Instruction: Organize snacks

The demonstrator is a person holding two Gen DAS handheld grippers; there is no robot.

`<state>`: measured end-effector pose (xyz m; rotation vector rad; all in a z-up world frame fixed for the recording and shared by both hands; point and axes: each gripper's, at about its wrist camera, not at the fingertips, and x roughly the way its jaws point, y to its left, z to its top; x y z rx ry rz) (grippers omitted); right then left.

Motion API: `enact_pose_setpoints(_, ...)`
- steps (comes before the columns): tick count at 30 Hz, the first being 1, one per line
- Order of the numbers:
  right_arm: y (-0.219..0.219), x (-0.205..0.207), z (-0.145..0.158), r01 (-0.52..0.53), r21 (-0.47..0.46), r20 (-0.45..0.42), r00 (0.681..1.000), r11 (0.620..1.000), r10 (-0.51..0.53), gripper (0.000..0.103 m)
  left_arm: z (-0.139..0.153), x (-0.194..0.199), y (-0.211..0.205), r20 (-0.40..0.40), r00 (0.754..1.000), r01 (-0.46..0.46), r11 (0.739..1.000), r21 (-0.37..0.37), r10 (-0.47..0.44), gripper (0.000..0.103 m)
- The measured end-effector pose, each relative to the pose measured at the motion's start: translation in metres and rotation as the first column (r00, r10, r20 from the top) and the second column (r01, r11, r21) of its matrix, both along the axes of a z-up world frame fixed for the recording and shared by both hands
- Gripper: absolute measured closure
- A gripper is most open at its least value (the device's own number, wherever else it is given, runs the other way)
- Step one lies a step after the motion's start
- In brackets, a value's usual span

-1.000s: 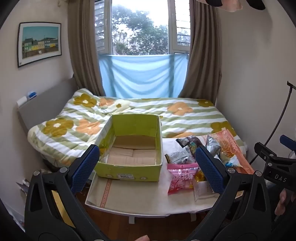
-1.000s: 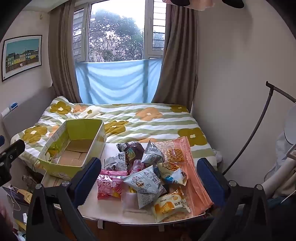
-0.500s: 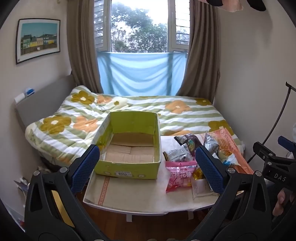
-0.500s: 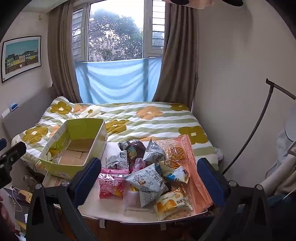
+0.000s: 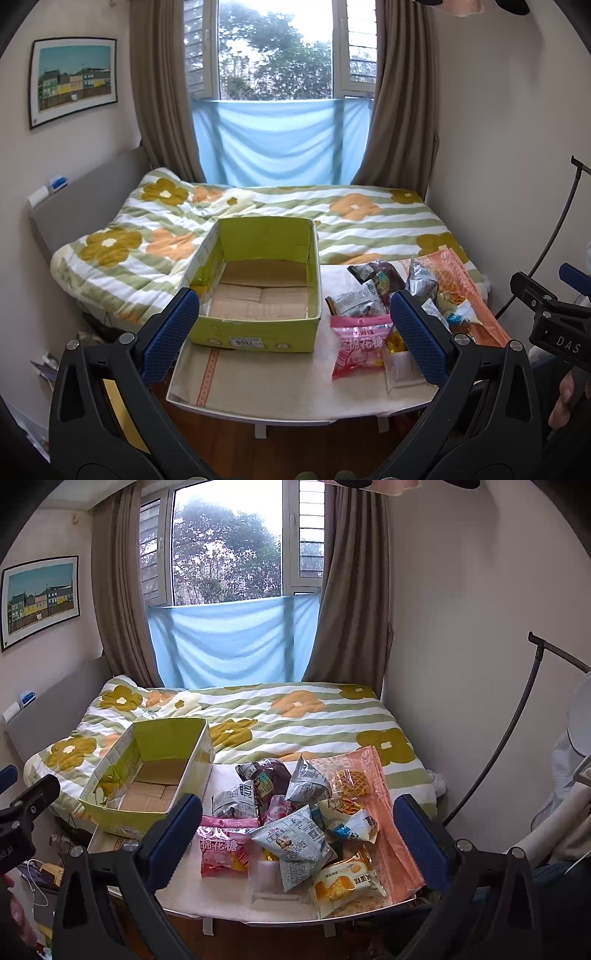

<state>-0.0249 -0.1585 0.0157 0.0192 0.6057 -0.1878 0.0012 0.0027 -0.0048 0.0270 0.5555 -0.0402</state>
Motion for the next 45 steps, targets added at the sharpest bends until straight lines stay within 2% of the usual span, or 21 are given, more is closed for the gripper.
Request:
enact_pose_setpoints(25, -0.004, 0.009, -0.005, -0.003, 0.017, -0.012, 1.000, 1.000, 0.004, 0.000, -0.007, 0.009, 0.002, -0.018, 1.000, 0.005, 1.000, -0.013, -0.005, 0.000)
enact_pose_setpoints(35, -0.003, 0.013, -0.003, 0.004, 0.013, -0.005, 1.000, 1.000, -0.004, 0.000, -0.006, 0.013, -0.001, -0.016, 1.000, 0.007, 1.000, 0.006, -0.007, 0.000)
enact_pose_setpoints(45, -0.005, 0.013, -0.003, 0.018, 0.005, 0.000, 1.000, 1.000, -0.018, 0.000, -0.005, 0.013, 0.003, -0.027, 1.000, 0.011, 1.000, -0.024, -0.011, 0.000)
